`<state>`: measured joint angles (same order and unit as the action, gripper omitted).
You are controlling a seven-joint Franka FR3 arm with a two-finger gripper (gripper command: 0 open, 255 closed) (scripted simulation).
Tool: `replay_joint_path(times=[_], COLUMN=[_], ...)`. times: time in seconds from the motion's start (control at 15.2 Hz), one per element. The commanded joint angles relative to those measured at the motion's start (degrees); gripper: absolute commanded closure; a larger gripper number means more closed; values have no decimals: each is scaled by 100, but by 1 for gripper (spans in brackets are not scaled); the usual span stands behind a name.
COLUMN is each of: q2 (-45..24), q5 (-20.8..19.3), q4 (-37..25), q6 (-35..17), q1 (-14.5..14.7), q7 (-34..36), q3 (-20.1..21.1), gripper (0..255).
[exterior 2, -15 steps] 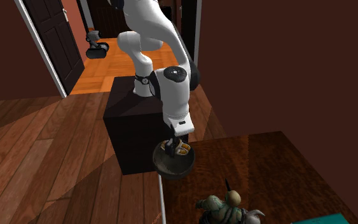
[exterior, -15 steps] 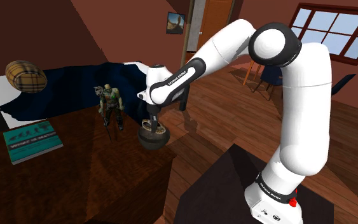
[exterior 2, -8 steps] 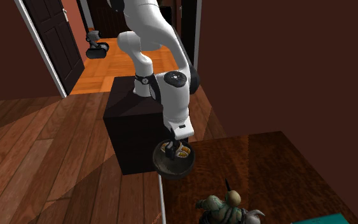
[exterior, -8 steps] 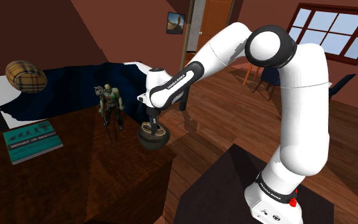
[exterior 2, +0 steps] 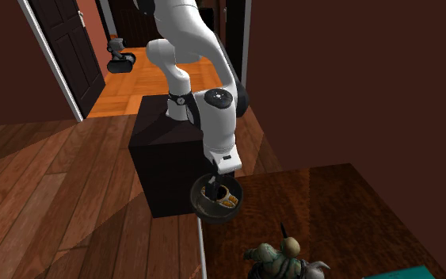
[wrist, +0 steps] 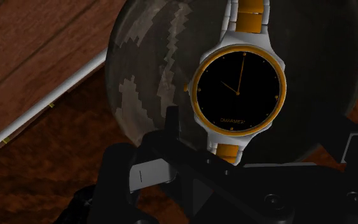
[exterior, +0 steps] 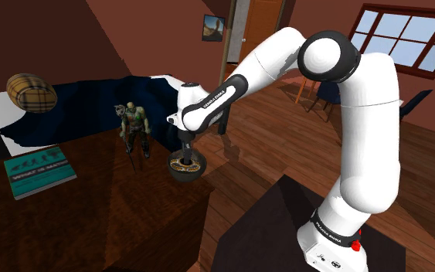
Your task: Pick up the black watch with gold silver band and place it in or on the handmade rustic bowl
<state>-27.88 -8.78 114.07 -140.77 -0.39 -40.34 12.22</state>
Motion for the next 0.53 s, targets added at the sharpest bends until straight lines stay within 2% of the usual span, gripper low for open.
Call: replay_joint_path(times=[0.0, 0.26, 0.46], q2=[0, 522, 522], q5=[0, 174, 175], q4=[0, -45, -44], q6=[0, 556, 556], q1=[0, -82, -81], q7=[0, -115, -115], q3=[0, 111, 110], gripper=[0, 0, 0])
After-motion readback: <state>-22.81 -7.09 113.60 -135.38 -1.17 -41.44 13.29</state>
